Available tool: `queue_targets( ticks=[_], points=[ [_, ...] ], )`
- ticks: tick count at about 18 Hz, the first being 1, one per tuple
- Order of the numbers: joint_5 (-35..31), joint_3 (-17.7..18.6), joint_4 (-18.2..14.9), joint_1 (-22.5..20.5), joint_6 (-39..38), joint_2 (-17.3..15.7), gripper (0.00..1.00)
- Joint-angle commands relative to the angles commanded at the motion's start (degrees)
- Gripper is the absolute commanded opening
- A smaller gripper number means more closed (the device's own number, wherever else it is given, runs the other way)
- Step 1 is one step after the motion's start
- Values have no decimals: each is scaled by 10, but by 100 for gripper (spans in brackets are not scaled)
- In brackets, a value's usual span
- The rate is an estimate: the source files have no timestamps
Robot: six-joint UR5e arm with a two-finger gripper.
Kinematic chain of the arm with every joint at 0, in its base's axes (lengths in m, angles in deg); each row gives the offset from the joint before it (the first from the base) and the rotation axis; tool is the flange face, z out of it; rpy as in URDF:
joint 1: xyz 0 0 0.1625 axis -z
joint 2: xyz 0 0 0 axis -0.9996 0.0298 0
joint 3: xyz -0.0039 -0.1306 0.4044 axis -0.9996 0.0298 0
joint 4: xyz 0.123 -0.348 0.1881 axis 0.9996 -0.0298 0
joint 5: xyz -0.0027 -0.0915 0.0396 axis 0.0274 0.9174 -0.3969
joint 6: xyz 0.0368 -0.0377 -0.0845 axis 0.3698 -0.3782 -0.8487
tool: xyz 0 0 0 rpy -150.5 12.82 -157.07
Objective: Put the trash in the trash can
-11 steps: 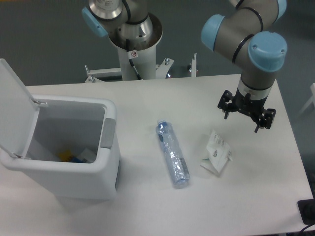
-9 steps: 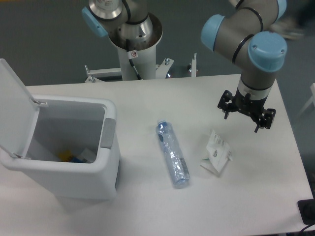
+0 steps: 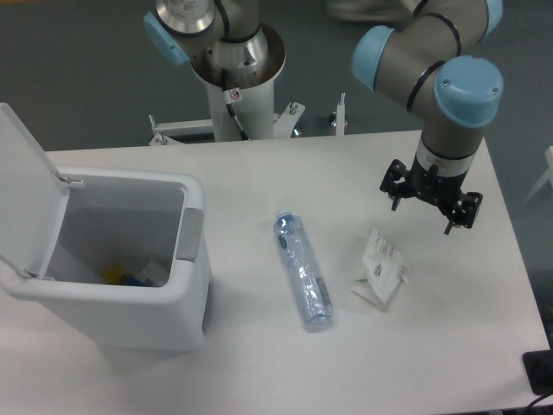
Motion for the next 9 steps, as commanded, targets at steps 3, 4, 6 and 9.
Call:
queue_targets(
  ticks=[3,4,6,9],
  points=[
    [7,1,0,7,-24,3,100],
    [12,1,-1,10,-41,3,100],
    [16,1,0,22,-104,5,100],
    [15,0,3,46,-178,14,100]
  ],
)
